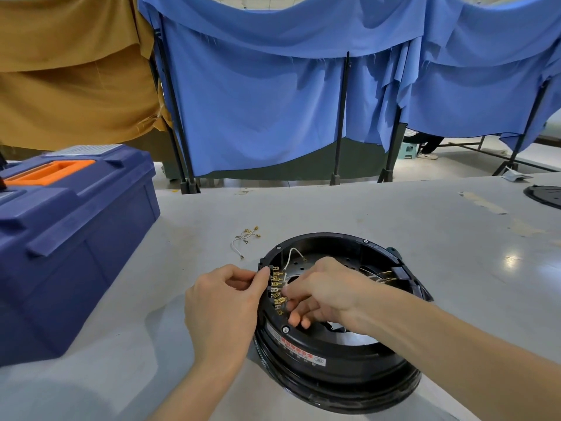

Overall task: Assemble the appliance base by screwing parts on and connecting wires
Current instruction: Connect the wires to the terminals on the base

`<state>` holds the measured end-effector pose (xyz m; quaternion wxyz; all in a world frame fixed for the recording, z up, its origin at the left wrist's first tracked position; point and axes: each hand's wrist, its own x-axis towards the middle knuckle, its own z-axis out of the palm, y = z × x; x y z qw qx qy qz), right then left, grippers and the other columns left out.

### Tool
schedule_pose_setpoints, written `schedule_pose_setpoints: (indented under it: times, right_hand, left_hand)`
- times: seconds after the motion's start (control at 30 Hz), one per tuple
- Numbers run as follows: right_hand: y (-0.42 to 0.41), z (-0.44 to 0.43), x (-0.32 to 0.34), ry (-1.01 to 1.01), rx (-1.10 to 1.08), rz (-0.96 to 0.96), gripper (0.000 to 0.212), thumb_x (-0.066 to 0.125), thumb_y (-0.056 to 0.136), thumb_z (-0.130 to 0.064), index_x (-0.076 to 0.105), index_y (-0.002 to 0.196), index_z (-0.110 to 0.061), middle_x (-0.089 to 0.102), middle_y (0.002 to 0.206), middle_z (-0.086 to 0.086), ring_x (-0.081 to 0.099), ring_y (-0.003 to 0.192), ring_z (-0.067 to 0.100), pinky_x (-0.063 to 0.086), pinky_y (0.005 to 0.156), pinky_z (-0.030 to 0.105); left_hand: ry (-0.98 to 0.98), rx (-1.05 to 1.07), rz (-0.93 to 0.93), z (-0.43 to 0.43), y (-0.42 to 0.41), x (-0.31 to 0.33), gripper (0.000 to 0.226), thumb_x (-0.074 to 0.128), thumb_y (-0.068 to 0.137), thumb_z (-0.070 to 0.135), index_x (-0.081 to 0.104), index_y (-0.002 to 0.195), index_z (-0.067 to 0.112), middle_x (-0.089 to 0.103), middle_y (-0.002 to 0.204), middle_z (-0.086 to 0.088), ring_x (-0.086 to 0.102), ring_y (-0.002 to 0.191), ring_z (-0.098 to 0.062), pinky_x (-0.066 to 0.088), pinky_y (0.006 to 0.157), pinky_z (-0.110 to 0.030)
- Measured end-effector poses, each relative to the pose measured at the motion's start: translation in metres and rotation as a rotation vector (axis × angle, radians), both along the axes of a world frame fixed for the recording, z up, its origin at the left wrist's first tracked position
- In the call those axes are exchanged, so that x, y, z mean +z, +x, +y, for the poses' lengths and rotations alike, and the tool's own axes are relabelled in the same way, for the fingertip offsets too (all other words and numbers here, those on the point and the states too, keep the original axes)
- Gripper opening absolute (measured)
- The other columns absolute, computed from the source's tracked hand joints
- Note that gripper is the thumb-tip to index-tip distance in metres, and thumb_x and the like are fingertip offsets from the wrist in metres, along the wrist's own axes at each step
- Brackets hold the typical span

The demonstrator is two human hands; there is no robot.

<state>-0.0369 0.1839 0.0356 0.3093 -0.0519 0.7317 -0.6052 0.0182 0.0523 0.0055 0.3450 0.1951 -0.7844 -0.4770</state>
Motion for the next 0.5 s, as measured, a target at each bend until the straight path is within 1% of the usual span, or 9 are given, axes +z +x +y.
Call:
schedule_pose_setpoints:
  times: [0.03,0.13,0.23,0.4,0.5]
  right_hand:
    - [-0.001,0.001,0.000,-0.018,0.000,-0.034,0.006,0.059,0.094,0.003,0.057,0.094,0.008,0.058,0.067,0.015,0.059,0.044,0.018,0.046,0.041,0.023]
    - [-0.003,0.003,0.003,-0.036,0.015,-0.092,0.009,0.065,0.091,-0.002,0.061,0.087,0.005,0.059,0.064,0.013,0.058,0.044,0.016,0.045,0.041,0.021]
    - [-0.005,0.000,0.003,-0.029,0.009,-0.112,0.009,0.065,0.089,0.001,0.061,0.081,0.004,0.058,0.056,0.009,0.054,0.040,0.012,0.042,0.039,0.019]
    - [-0.003,-0.002,0.001,-0.054,-0.051,-0.136,0.012,0.061,0.090,0.006,0.059,0.079,0.005,0.058,0.054,0.011,0.055,0.039,0.015,0.041,0.037,0.019]
    - [0.000,-0.005,-0.001,-0.066,-0.108,-0.129,0.014,0.060,0.090,0.009,0.057,0.076,0.006,0.058,0.052,0.013,0.055,0.036,0.015,0.041,0.036,0.018]
  left_hand:
    - [0.022,-0.013,0.021,0.000,0.004,-0.001,0.018,0.083,0.070,0.040,0.073,0.062,0.027,0.067,0.056,0.013,0.066,0.059,-0.007,0.056,0.063,-0.037]
    - [0.054,-0.043,0.076,0.003,0.012,-0.005,0.016,0.085,0.067,0.037,0.073,0.064,0.027,0.069,0.061,0.014,0.065,0.059,0.000,0.056,0.066,-0.033]
    - [0.078,-0.049,0.088,0.003,0.012,-0.007,0.014,0.085,0.069,0.029,0.073,0.064,0.026,0.069,0.061,0.012,0.066,0.060,-0.002,0.057,0.067,-0.034]
    - [0.091,-0.065,0.136,0.003,0.011,-0.012,0.014,0.084,0.073,0.021,0.074,0.064,0.026,0.068,0.064,0.011,0.065,0.060,0.000,0.051,0.063,-0.022]
    - [0.093,-0.068,0.157,0.004,0.012,-0.014,0.014,0.083,0.074,0.019,0.074,0.065,0.025,0.068,0.065,0.011,0.065,0.061,0.000,0.052,0.063,-0.021]
